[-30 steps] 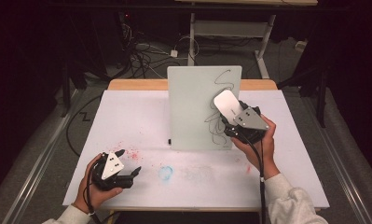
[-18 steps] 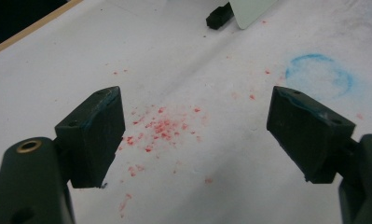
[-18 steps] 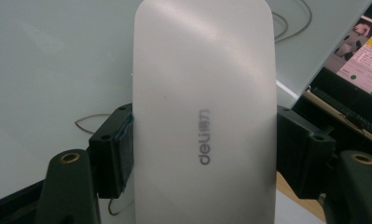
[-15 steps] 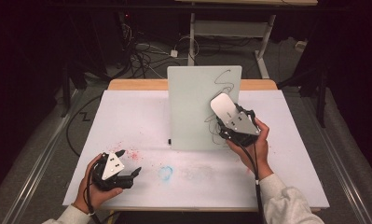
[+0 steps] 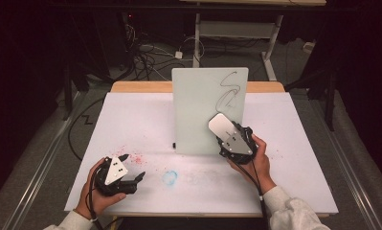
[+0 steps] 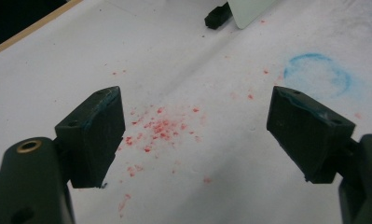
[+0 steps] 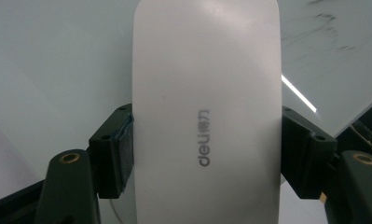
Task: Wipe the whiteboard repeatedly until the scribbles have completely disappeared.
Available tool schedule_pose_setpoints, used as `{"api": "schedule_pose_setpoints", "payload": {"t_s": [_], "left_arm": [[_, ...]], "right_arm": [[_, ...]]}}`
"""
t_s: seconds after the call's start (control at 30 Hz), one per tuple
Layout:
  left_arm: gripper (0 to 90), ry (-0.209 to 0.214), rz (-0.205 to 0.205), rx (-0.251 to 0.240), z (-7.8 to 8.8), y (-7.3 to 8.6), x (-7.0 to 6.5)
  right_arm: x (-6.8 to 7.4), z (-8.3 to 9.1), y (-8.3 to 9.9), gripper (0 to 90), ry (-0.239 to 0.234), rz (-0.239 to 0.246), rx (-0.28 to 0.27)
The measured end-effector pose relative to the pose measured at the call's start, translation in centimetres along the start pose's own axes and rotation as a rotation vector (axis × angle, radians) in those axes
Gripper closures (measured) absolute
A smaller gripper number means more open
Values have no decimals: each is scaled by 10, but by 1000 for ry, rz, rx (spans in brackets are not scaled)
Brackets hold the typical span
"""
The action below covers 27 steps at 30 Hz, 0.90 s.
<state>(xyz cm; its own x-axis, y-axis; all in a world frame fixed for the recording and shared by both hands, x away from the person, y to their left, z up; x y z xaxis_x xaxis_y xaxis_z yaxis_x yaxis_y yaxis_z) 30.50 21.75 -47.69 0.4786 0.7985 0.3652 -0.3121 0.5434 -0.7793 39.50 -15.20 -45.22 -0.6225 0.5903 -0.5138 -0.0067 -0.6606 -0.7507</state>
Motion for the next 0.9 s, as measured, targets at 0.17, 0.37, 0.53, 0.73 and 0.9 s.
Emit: {"api": "schedule_pose_setpoints", "payload": {"t_s": [0.17, 0.37, 0.53, 0.73, 0.9], "left_arm": [[187, 3, -1, -1, 0, 0, 0], [187, 1, -1, -4, 1, 0, 0], [187, 1, 0, -3, 1, 0, 1], [187, 1, -1, -2, 1, 0, 1], [187, 1, -2, -2, 1, 0, 1]], "right_arm": [[8, -3, 5, 303, -16, 23, 27], [12, -4, 6, 304, -38, 46, 52], [0, -1, 2, 304, -19, 23, 43], [-31, 11, -3, 305, 68, -60, -1], [-47, 18, -2, 306, 95, -123, -22]]}}
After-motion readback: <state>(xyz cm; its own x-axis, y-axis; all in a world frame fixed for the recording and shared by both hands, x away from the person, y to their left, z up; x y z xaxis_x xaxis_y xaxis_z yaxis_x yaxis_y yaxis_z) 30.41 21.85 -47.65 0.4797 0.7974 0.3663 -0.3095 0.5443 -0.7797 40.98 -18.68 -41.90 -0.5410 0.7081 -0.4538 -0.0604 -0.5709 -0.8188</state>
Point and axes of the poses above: each handheld gripper's, and its own axes: z roughly backward along the jaws, y roughly out of its underside, x roughly to its left, the point moved 2 cm from there along -z, roughly forward along the jaws, and after that the axes turned 13 degrees about -y, right-handed, at the moved point
